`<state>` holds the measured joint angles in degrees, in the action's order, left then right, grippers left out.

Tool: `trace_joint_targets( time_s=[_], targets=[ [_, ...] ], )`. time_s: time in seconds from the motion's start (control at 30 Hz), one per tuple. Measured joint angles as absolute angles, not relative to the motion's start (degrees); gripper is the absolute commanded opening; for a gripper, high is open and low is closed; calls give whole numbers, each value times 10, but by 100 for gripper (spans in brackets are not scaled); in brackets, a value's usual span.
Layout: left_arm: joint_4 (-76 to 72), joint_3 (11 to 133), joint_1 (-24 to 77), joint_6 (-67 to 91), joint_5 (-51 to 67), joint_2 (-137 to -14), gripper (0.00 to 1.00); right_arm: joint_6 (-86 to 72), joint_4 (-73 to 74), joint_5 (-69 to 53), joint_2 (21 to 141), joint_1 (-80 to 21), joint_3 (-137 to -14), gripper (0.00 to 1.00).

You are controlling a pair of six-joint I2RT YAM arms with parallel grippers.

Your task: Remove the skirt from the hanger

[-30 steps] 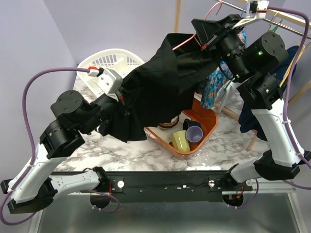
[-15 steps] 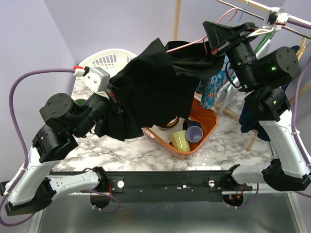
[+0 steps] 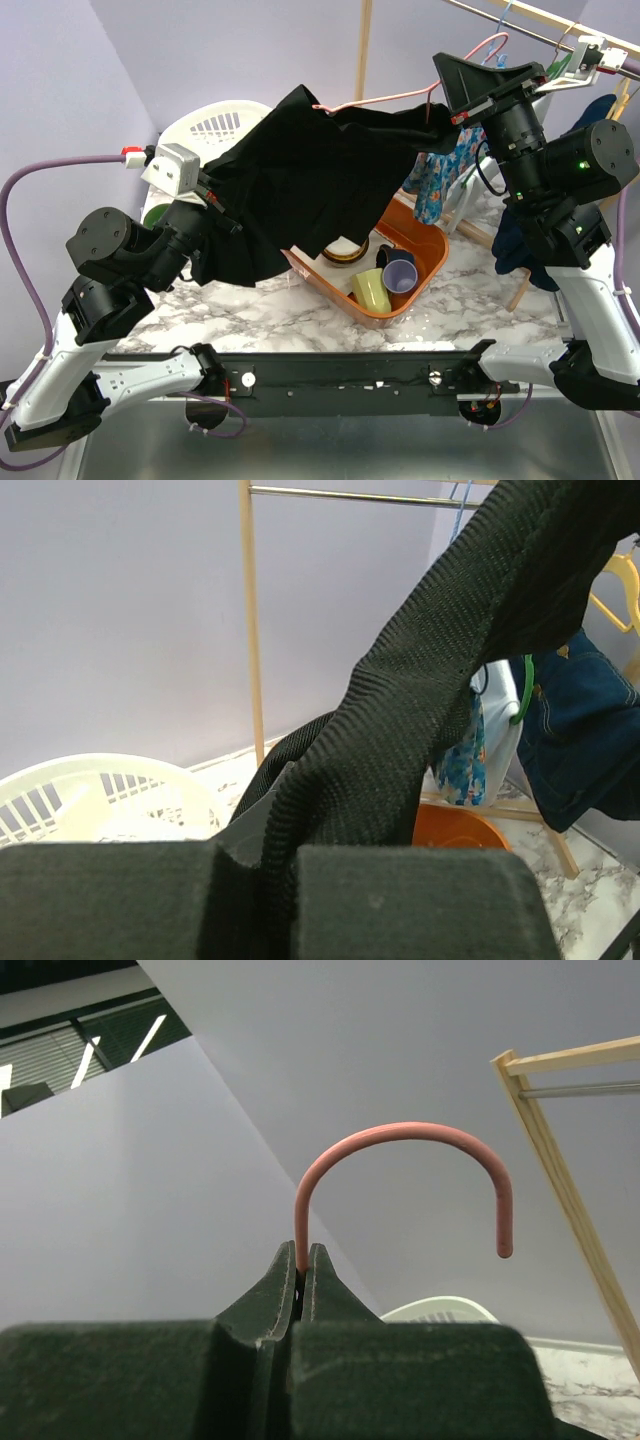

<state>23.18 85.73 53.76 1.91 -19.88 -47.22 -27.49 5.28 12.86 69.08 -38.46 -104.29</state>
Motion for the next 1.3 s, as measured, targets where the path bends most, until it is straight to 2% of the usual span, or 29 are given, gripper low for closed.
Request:
trace_joint_targets(
  time_s=[0.33,0.63,0.93,1.17,1.3],
  targets=[
    [221,867,538,23,-215,-491,0,-307,50,151,669,-381,-1043,1],
    [222,896,535,18,-248,-503,0,-338,-14,176,608,-370,-1058,1],
    [141,900,533,-48,-281,-562,0,-337,-16,-18,681,-366,-1136,1],
    [76,885,533,-79,-333,-605,0,-385,-16,-148,699,-366,-1138,1],
    [57,937,532,-93,-388,-672,0,-408,-22,-204,698,-366,-1154,1]
  ],
)
